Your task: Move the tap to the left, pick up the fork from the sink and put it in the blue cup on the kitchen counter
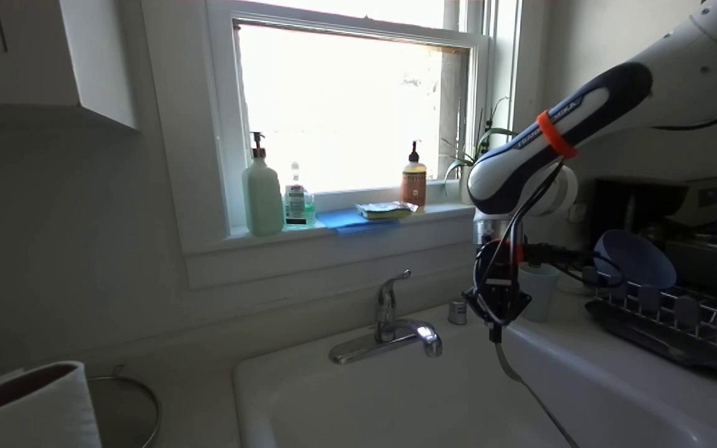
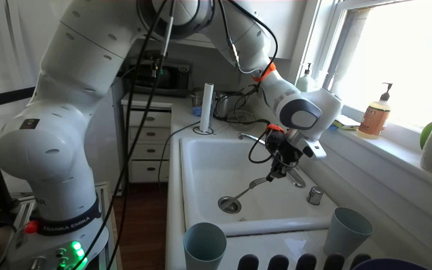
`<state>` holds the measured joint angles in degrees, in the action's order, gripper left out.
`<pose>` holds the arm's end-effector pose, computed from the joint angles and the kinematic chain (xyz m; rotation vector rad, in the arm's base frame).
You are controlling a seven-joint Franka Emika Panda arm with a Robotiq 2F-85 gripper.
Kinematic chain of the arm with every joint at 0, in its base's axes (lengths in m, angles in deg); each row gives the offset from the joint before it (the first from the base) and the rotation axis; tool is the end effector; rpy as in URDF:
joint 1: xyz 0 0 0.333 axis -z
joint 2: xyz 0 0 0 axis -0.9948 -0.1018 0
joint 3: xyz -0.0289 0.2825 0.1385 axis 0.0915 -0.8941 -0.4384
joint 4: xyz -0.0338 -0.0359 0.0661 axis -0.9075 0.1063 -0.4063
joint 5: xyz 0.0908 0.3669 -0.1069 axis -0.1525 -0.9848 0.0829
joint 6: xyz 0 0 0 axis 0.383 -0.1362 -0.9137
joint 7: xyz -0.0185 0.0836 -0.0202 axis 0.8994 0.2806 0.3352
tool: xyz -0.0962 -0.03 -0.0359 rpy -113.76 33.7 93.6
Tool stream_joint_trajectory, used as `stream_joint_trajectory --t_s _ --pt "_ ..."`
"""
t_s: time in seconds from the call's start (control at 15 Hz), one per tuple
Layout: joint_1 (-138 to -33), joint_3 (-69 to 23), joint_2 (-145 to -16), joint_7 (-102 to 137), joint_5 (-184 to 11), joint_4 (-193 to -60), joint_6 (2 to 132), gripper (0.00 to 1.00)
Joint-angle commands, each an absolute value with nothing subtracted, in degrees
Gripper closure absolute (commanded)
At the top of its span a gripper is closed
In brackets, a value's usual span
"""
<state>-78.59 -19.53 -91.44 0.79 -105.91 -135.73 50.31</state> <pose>0.6227 -0.1213 0.2765 -2.7574 1.0775 0.3090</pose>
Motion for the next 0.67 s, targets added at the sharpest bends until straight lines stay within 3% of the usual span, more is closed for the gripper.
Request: stream_joint_trajectory --t_s 0.0,0.27,0.33,0.6 --pt "-77.4 -19.7 -77.1 6.2 -107.0 -149.3 55.9 1.0" --pt "-76.1 -18.8 -67.2 7.4 -108.1 -153.8 55.6 1.0" --pt "-76.6 -19.1 -73.2 6.2 -106.2 -149.2 54.8 0.99" --pt "-76.1 -18.7 -67.9 6.2 -106.5 -152.3 54.8 1.0"
